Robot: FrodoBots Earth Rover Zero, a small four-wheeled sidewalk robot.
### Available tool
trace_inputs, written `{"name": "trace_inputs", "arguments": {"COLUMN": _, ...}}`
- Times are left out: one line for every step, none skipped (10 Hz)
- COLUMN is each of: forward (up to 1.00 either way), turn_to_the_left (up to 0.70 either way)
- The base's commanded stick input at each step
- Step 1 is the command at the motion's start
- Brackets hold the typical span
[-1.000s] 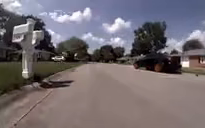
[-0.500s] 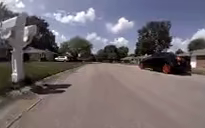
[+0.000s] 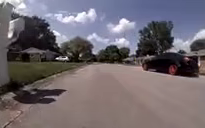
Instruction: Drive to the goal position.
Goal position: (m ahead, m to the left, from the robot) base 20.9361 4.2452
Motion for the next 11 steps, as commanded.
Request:
{"name": "trace_inputs", "arguments": {"forward": 1.0, "turn_to_the_left": 0.02}}
{"name": "trace_inputs", "arguments": {"forward": 1.0, "turn_to_the_left": 0.02}}
{"name": "trace_inputs", "arguments": {"forward": 1.0, "turn_to_the_left": 0.03}}
{"name": "trace_inputs", "arguments": {"forward": 1.0, "turn_to_the_left": 0.02}}
{"name": "trace_inputs", "arguments": {"forward": 1.0, "turn_to_the_left": 0.02}}
{"name": "trace_inputs", "arguments": {"forward": 1.0, "turn_to_the_left": 0.02}}
{"name": "trace_inputs", "arguments": {"forward": 1.0, "turn_to_the_left": 0.02}}
{"name": "trace_inputs", "arguments": {"forward": 1.0, "turn_to_the_left": 0.02}}
{"name": "trace_inputs", "arguments": {"forward": 1.0, "turn_to_the_left": 0.02}}
{"name": "trace_inputs", "arguments": {"forward": 1.0, "turn_to_the_left": 0.03}}
{"name": "trace_inputs", "arguments": {"forward": 1.0, "turn_to_the_left": 0.03}}
